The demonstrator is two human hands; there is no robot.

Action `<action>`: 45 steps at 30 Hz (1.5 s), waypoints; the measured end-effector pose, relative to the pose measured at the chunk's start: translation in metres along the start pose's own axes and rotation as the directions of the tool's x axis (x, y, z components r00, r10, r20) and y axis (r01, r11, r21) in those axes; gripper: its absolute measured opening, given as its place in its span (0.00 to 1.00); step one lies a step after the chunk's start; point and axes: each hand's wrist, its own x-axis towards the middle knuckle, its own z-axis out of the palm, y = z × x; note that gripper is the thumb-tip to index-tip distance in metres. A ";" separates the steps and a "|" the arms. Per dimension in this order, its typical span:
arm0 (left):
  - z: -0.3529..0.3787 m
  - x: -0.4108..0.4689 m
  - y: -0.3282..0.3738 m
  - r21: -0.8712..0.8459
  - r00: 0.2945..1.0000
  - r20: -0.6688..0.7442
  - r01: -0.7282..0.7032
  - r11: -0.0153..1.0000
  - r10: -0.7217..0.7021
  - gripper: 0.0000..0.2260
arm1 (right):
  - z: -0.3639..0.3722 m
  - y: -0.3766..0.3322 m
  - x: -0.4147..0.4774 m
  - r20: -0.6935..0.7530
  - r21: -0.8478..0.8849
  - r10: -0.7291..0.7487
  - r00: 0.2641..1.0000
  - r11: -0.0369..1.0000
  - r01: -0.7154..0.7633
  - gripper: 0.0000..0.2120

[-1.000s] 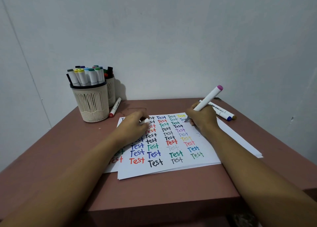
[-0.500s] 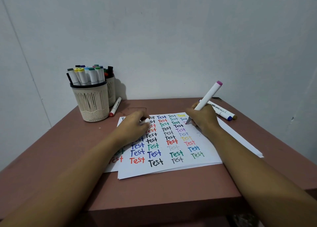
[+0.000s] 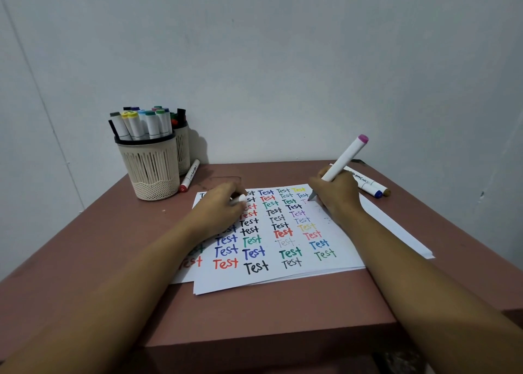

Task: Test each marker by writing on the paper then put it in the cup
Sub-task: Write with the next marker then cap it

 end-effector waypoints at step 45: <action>0.000 -0.001 0.001 0.017 1.000 0.014 0.019 1.000 -0.019 0.09 | -0.001 0.000 0.005 -0.087 -0.082 -0.014 0.996 0.997 0.007 0.10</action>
